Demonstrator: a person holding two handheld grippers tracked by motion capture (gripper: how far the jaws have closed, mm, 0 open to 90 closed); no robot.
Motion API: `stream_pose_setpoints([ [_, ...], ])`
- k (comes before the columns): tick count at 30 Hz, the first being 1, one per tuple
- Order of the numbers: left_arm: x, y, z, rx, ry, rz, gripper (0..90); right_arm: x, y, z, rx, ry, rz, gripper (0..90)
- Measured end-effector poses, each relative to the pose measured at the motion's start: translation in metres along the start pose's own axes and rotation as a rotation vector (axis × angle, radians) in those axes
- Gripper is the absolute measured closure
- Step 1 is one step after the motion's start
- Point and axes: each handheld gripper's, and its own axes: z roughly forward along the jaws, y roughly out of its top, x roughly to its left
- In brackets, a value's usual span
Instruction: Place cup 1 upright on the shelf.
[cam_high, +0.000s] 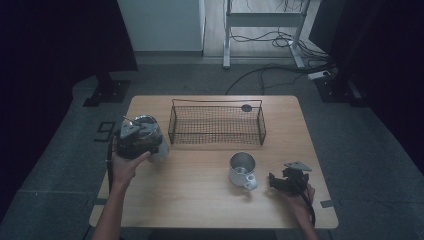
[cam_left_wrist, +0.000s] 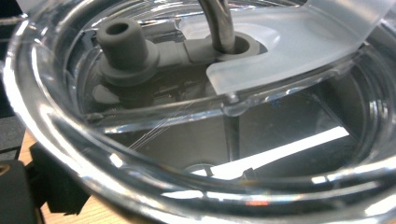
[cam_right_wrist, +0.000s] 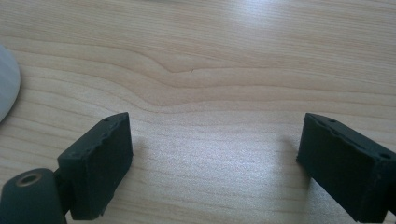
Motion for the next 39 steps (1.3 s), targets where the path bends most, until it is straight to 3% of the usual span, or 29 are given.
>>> stream_pose_setpoints([
  [18, -0.007, 0.026, -0.01, -0.02, -0.025, -0.007, 4.3, 0.0, 0.0, 0.0, 0.0, 0.0, 0.0, 9.6],
  [39, -0.019, 0.047, -0.002, -0.027, -0.039, 0.007, 4.2, 0.0, 0.0, 0.0, 0.001, -0.001, 0.001, 9.6],
])
